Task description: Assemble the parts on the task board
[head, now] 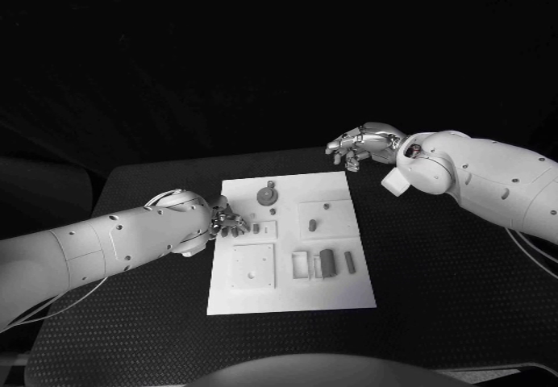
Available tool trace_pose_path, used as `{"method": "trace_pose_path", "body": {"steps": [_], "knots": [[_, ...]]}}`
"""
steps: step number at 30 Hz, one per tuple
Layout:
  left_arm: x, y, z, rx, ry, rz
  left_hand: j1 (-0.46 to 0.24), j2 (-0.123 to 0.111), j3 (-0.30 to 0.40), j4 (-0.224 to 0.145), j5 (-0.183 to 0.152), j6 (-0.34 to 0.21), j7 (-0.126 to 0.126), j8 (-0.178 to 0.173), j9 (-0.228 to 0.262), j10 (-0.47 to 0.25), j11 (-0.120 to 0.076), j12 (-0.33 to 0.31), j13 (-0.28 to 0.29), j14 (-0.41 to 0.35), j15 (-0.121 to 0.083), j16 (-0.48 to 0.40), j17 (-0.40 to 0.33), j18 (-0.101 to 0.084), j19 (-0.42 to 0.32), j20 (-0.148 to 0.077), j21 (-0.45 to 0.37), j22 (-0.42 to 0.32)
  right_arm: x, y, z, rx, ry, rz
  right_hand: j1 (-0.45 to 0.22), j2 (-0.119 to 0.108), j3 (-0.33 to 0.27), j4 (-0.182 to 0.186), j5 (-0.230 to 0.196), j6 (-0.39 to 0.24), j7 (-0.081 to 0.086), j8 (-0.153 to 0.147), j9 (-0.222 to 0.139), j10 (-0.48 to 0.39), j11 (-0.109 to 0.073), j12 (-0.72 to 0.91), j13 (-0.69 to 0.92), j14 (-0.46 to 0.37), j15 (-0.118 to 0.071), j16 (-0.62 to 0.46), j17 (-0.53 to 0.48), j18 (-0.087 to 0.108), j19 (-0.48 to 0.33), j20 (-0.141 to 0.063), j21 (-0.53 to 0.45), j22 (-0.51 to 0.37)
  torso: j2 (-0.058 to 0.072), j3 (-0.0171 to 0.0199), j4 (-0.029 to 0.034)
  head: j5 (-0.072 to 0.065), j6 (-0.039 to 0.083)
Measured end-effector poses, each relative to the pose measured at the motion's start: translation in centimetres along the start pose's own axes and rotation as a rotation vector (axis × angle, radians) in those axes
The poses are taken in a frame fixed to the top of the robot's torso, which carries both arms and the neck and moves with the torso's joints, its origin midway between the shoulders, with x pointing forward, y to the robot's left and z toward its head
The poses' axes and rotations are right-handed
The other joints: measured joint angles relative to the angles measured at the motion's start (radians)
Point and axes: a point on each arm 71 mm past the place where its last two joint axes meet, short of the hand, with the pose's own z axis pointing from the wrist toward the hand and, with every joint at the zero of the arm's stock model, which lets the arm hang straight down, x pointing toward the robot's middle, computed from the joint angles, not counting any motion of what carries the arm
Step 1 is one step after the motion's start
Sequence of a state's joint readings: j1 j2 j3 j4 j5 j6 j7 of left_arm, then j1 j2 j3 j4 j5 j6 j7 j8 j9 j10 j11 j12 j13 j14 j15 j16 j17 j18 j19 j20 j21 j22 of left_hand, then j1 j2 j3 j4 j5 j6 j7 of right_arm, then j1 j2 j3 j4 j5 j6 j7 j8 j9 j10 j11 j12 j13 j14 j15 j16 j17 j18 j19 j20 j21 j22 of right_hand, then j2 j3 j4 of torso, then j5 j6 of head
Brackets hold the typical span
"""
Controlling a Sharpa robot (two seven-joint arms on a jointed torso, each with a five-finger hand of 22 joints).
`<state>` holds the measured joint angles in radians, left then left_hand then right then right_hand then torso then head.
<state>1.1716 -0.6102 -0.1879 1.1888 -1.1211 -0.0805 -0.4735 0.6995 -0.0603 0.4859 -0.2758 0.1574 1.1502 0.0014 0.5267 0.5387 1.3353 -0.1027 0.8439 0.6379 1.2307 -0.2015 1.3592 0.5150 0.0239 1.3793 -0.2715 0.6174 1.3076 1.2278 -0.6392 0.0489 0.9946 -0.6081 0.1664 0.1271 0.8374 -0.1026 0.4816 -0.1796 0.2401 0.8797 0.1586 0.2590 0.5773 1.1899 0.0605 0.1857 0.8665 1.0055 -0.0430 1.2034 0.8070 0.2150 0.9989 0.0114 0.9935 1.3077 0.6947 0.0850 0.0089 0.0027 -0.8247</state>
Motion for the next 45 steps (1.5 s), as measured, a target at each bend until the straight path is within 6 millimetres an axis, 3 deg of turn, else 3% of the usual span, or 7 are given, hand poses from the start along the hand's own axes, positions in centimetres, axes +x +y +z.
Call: {"method": "trace_pose_path", "body": {"steps": [14, 21, 33, 39, 42, 43, 45], "knots": [[-0.2, 0.7, -0.3, 0.004, -0.005, -0.083, -0.021, -0.003, -0.028, -0.008, 0.0, -0.001, -0.001, -0.001, -0.004, 0.0, 0.0, 0.004, -0.001, 0.0, 0.0, 0.0, -0.001, 0.001, 0.0, 0.0, 0.0, 0.0, 0.0, -0.2, 0.0, 0.003, 0.0, 0.001, 0.0, 0.0, 0.0, 0.0, 0.0, 0.0, 0.0, 0.0, 0.0, 0.0, 0.0, 0.0, 0.0, 0.0, 0.0, 0.0, 0.0, 0.0, 0.0, 0.0, 0.0, 0.0, 0.0, -0.0004, 0.0, 0.0, 0.0], [-0.9, 0.5, -0.4, 0.028, -0.026, -0.144, -0.03, 0.006, -0.032, -0.012, 0.01, -0.007, 0.004, -0.001, -0.004, -0.003, -0.003, 0.004, -0.003, -0.002, -0.001, 0.0, -0.004, 0.001, -0.004, -0.004, -0.004, 0.0, 0.1, -0.3, 0.0, 0.005, 0.001, 0.003, 0.0, 0.0, 0.0, 0.0, 0.0, 0.001, 0.0, 0.0, 0.0, 0.0, 0.0, 0.0, -0.001, 0.0, 0.0, 0.0, 0.0, 0.0, 0.0, 0.0, 0.0, 0.0, 0.0, -0.0003, -0.0003, -0.001, 0.002], [-2.0, 0.8, -0.6, 0.071, -0.065, -0.254, -0.008, 0.009, -0.04, -0.015, 0.02, -0.04, 0.014, -0.004, -0.014, -0.034, 0.01, -0.005, -0.012, -0.027, 0.005, -0.009, -0.016, -0.001, -0.032, -0.006, -0.023, 0.0, 0.2, -0.4, 0.0, 0.006, 0.001, 0.003, 0.0, 0.0, 0.0, 0.0, 0.0, 0.001, -0.001, 0.0, 0.001, 0.0, 0.0, 0.0, -0.001, 0.002, 0.002, 0.0, 0.0, 0.0, -0.002, 0.002, 0.0, 0.0, 0.0, 0.0002, -0.0003, -0.003, 0.004], [-3.1, 0.2, -1.0, 0.16, -0.106, -0.311, 0.139, 0.003, 0.025, -0.012, 0.018, -0.186, 0.078, -0.071, -0.046, -0.175, 0.077, -0.079, -0.053, -0.146, 0.073, -0.087, -0.062, -0.004, -0.156, 0.04, -0.097, -0.007, 0.0, -0.5, -0.2, 0.008, -0.002, 0.003, 0.0, 0.0, 0.001, -0.001, 0.0, 0.001, -0.001, 0.0, 0.001, 0.0, 0.0, 0.0, -0.001, 0.002, 0.002, 0.0, 0.0, 0.0, -0.002, 0.002, 0.0, 0.0, -0.002, 0.0005, 0.0008, -0.003, 0.007], [-3.3, -0.2, -1.2, 0.233, -0.122, -0.339, 0.256, 0.022, 0.104, -0.014, -0.078, -0.259, 0.138, -0.091, -0.058, -0.309, 0.14, -0.178, -0.111, -0.274, 0.139, -0.183, -0.11, -0.006, -0.292, 0.106, -0.193, -0.05, -0.1, -0.5, -0.2, 0.009, -0.004, 0.002, 0.0, 0.0, 0.003, -0.003, 0.0, -0.001, 0.001, 0.0, 0.001, 0.0, 0.0, 0.0, -0.001, 0.002, 0.002, 0.0, 0.0, 0.0, 0.002, 0.001, 0.0, 0.0, -0.002, 0.0013, 0.0003, -0.002, 0.012], [-3.4, -0.4, -1.3, 0.268, -0.129, -0.351, 0.299, 0.028, 0.148, -0.014, -0.093, -0.273, 0.151, -0.092, -0.061, -0.352, 0.17, -0.232, -0.149, -0.316, 0.172, -0.234, -0.133, -0.006, -0.339, 0.138, -0.241, -0.079, -0.1, -0.5, -0.2, 0.009, -0.004, 0.002, 0.0, 0.0, 0.003, -0.003, 0.0, -0.003, 0.003, 0.0, 0.001, 0.0, 0.0, 0.0, -0.002, 0.002, 0.002, 0.0, 0.0, 0.0, 0.003, 0.0, 0.0, 0.0, -0.002, 0.0014, 0.0002, -0.002, 0.014], [-3.5, -1.0, -1.4, 0.322, -0.141, -0.361, 0.337, 0.022, 0.188, -0.016, -0.1, -0.29, 0.159, -0.092, -0.067, -0.381, 0.199, -0.305, -0.207, -0.357, 0.21, -0.301, -0.161, 0.007, -0.385, 0.177, -0.296, -0.118, -0.1, -0.5, -0.2, 0.009, -0.004, 0.002, 0.0, 0.0, 0.003, -0.003, 0.0, -0.003, 0.003, 0.0, 0.0, 0.0, 0.0, 0.0, -0.002, 0.004, 0.004, 0.0, 0.0, 0.0, 0.004, 0.0, 0.0, 0.0, -0.002, 0.0019, -0.0006, -0.001, 0.018]]}}
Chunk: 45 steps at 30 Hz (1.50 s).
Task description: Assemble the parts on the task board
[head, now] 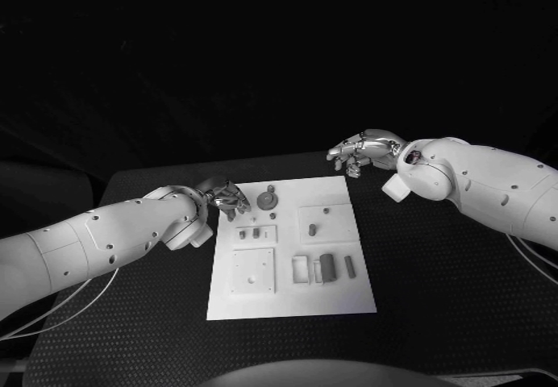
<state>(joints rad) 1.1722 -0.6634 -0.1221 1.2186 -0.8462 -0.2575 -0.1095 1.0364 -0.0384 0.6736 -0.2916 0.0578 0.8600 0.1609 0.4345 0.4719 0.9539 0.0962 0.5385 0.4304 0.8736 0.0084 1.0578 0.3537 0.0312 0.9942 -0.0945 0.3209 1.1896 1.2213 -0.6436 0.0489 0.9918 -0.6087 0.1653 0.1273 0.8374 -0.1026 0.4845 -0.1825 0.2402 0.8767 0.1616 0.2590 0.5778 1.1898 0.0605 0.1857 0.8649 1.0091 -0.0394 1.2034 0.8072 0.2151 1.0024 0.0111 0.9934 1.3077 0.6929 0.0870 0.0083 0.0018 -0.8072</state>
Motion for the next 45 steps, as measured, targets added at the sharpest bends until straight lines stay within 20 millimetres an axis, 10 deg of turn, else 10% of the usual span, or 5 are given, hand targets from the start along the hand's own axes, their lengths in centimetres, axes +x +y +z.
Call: {"method": "trace_pose_path", "body": {"steps": [3, 11, 45], "knots": [[0.3, -1.0, 0.2, 0.08, -0.004, -0.001, 0.043, -0.038, -0.004, -0.001, 0.0, -0.015, 0.007, -0.014, -0.014, -0.005, 0.026, -0.097, -0.076, -0.004, 0.029, -0.044, -0.013, 0.009, -0.01, 0.029, -0.033, -0.026, 0.1, 0.0, 0.0, -0.001, 0.002, 0.0, 0.0, 0.0, 0.0, 0.0, 0.0, 0.0, 0.0, 0.0, 0.0, 0.0, 0.0, 0.0, 0.0, -0.002, -0.002, 0.0, -0.001, 0.0, 0.0, 0.0, 0.0, 0.0, 0.0, 0.0001, -0.0008, 0.0, 0.003], [0.9, -2.8, 0.5, 0.239, -0.038, 0.16, 0.131, -0.102, -0.113, -0.003, 0.0, -0.017, -0.005, -0.037, -0.039, 0.038, 0.035, -0.212, -0.167, 0.03, 0.025, -0.046, 0.009, 0.024, 0.029, 0.031, -0.037, -0.03, 0.1, 0.1, 0.1, -0.002, 0.004, 0.0, 0.0, 0.0, 0.0, 0.0, 0.0, 0.0, 0.0, 0.0, 0.0, 0.0, 0.0, 0.0, 0.0, -0.002, -0.002, 0.0, -0.001, 0.0, 0.0, 0.0, 0.0, 0.0, 0.001, 0.0001, 0.0002, -0.002, 0.005], [4.3, -4.1, 2.6, 0.311, -0.118, 0.569, 0.17, -0.084, -0.174, 0.0, 0.0, 0.083, -0.02, -0.06, -0.085, 0.184, -0.018, -0.288, -0.207, 0.213, -0.041, 0.13, 0.194, 0.016, 0.245, -0.036, 0.107, 0.09, 0.7, 0.4, 0.3, -0.01, 0.017, 0.001, 0.0, 0.0, 0.003, -0.003, 0.0, 0.001, -0.003, 0.0, 0.0, 0.0, 0.0, 0.0, -0.001, -0.002, -0.002, 0.0, -0.001, 0.0, -0.001, 0.001, 0.0, 0.0, 0.004, -0.0005, -0.0004, -0.013, 0.007]]}}
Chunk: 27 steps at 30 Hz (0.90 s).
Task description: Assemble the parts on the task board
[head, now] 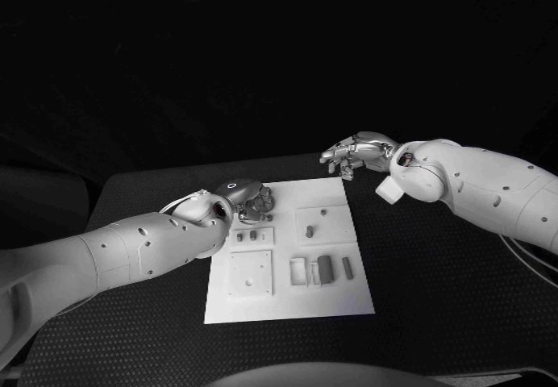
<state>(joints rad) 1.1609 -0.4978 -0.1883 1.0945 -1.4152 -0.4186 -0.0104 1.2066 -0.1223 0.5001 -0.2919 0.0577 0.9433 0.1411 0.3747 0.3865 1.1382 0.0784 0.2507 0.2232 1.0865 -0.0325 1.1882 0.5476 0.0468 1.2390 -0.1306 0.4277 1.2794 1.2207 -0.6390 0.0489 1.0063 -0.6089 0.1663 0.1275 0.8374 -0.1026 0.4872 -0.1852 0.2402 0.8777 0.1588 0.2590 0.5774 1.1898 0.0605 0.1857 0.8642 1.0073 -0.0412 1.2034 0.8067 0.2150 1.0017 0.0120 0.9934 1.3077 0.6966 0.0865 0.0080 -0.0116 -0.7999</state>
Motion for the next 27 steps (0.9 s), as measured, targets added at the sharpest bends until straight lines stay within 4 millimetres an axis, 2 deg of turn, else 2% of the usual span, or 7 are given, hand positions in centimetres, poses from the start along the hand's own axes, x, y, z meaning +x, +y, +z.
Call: {"method": "trace_pose_path", "body": {"steps": [6, 16, 27], "knots": [[0.2, 0.0, 0.3, -0.005, 0.002, 0.006, 0.0, 0.0, 0.001, 0.001, 0.0, 0.0, 0.0, 0.0, -0.001, 0.0, 0.0, -0.004, 0.0, 0.0, 0.0, 0.004, 0.006, 0.0, 0.0, 0.0, 0.003, 0.008, 0.0, 0.0, 0.0, -0.001, 0.001, 0.0, 0.0, 0.0, 0.0, 0.0, 0.0, -0.002, -0.002, 0.0, 0.0, 0.0, 0.0, 0.0, 0.0, 0.0, 0.0, 0.0, 0.0, 0.0, -0.001, 0.001, 0.0, 0.0, -0.001, -0.0002, 0.0006, 0.001, -0.003], [1.9, -0.4, 0.5, -0.01, 0.024, -0.003, -0.005, 0.005, 0.001, 0.001, 0.0, 0.006, -0.001, -0.004, -0.004, -0.003, 0.002, -0.026, -0.002, 0.004, 0.004, 0.02, 0.019, 0.0, 0.009, 0.005, 0.015, 0.027, 0.1, 0.1, 0.0, -0.002, 0.002, 0.0, 0.0, 0.0, 0.0, 0.0, 0.0, -0.002, -0.002, 0.0, 0.0, 0.0, 0.0, 0.0, 0.0, 0.0, 0.0, 0.0, 0.0, 0.0, -0.001, 0.001, 0.0, 0.0, -0.001, -0.0005, 0.0006, -0.002, -0.002], [2.2, -0.5, 0.7, -0.012, 0.025, -0.004, -0.005, 0.005, 0.001, 0.001, 0.0, 0.007, 0.0, -0.008, -0.006, -0.003, 0.003, -0.03, -0.002, 0.009, 0.005, 0.028, 0.025, 0.0, 0.016, 0.006, 0.023, 0.029, 0.2, 0.1, 0.1, -0.002, 0.004, 0.0, 0.0, 0.0, 0.0, 0.0, 0.0, 0.0, -0.001, 0.0, 0.0, 0.0, 0.0, 0.0, 0.0, 0.002, 0.002, 0.0, 0.0, 0.0, -0.001, 0.001, 0.0, 0.0, -0.002, 0.0005, 0.0, -0.004, -0.005]]}}
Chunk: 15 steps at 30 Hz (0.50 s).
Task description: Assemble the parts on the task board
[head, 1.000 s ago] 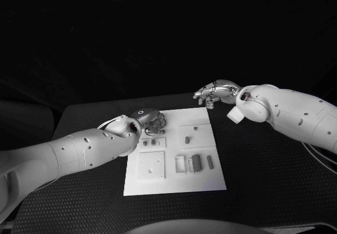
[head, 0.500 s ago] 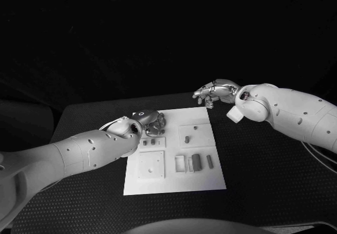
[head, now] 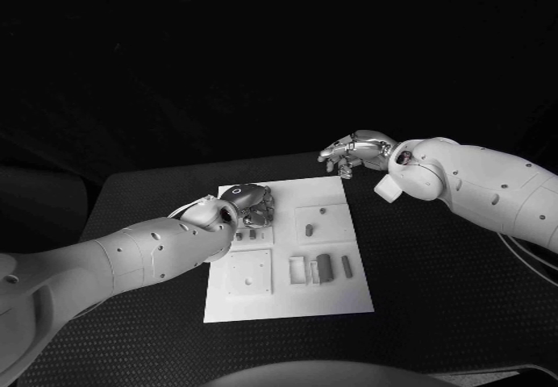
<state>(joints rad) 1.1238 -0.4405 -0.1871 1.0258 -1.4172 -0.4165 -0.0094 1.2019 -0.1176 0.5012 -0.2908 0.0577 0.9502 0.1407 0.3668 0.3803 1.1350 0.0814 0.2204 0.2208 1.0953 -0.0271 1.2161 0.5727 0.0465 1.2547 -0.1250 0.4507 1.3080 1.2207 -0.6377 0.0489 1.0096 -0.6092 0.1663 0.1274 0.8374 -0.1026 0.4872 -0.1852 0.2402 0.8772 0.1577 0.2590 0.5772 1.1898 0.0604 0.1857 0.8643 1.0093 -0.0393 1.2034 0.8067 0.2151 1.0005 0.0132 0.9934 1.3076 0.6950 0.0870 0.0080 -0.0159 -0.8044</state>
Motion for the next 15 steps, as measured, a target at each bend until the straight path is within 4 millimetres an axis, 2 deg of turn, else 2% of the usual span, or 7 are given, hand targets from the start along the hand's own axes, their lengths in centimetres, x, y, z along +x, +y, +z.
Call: {"method": "trace_pose_path", "body": {"steps": [15], "knots": [[0.15, 0.16, 0.11, -0.008, -0.003, -0.002, 0.0, 0.0, 0.002, -0.002, 0.0, 0.0, 0.0, -0.004, -0.003, -0.001, 0.001, -0.005, 0.002, 0.005, 0.002, 0.008, 0.006, 0.0, 0.008, -0.003, 0.008, 0.0, 0.04, 0.02, 0.05, 0.0, 0.001, 0.0, 0.0, 0.0, 0.0, 0.0, 0.0, -0.002, 0.003, 0.0, 0.001, 0.0, 0.0, 0.0, 0.0, -0.002, -0.002, 0.0, 0.0, 0.0, 0.0, 0.0, 0.0, 0.0, 0.0, -0.0001, 0.0006, -0.003, 0.001]]}}
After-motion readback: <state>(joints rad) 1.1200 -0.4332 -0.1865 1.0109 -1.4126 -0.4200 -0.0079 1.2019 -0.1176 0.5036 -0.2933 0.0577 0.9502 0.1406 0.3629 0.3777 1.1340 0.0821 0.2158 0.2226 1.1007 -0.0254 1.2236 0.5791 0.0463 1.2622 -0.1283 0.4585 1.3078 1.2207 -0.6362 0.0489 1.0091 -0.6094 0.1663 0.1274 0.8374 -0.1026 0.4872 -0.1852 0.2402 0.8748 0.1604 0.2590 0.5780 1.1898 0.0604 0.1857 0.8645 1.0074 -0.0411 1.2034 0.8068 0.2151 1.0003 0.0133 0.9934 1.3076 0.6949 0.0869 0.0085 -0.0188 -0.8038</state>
